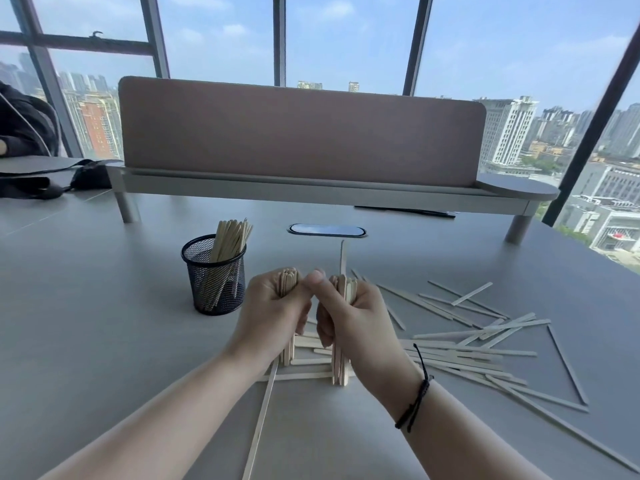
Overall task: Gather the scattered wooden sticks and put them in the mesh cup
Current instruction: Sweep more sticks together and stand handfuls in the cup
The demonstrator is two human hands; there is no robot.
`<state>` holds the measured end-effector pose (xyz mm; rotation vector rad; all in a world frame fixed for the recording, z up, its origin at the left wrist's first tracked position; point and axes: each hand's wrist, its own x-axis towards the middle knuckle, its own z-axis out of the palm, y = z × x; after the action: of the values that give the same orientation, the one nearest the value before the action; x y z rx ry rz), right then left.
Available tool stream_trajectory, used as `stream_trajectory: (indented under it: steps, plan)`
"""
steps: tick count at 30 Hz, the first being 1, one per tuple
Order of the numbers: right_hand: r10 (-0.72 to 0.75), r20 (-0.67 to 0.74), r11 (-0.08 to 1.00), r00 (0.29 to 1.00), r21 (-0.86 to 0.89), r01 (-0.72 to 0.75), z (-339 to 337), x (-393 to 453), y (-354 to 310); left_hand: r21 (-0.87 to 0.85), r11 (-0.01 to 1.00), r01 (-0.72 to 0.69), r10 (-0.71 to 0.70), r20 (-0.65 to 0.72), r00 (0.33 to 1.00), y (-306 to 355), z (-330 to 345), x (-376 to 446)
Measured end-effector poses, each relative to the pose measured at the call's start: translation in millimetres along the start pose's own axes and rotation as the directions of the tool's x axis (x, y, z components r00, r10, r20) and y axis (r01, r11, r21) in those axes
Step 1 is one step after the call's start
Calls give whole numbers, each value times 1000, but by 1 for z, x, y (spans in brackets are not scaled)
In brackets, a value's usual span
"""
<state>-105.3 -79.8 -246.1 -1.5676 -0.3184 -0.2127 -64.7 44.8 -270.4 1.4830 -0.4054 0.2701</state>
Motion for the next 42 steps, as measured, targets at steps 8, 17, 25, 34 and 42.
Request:
stream_trajectory:
  steps: [8, 17, 25, 34, 42]
  plan:
    - [111, -53, 994, 992, 5, -111, 2, 3, 11, -69, 985, 158, -160, -25, 987, -2, 3, -2]
    - [149, -42, 967, 988, 216, -137, 16, 23, -13, -287, 953, 95, -145, -157, 977, 57, -22, 25]
    - [41, -107, 966, 993, 258, -13, 78, 91, -54, -140, 989, -45, -13, -389, 921, 98, -84, 96]
    - [-10, -137, 987, 991, 160, 32, 137, 150, -42, 323, 917, 236, -90, -407, 909, 55, -114, 108]
    - [28, -159, 992, 987, -114, -47, 142, 157, -14, 487, 812, 320, -133, -379, 916, 23, -129, 98]
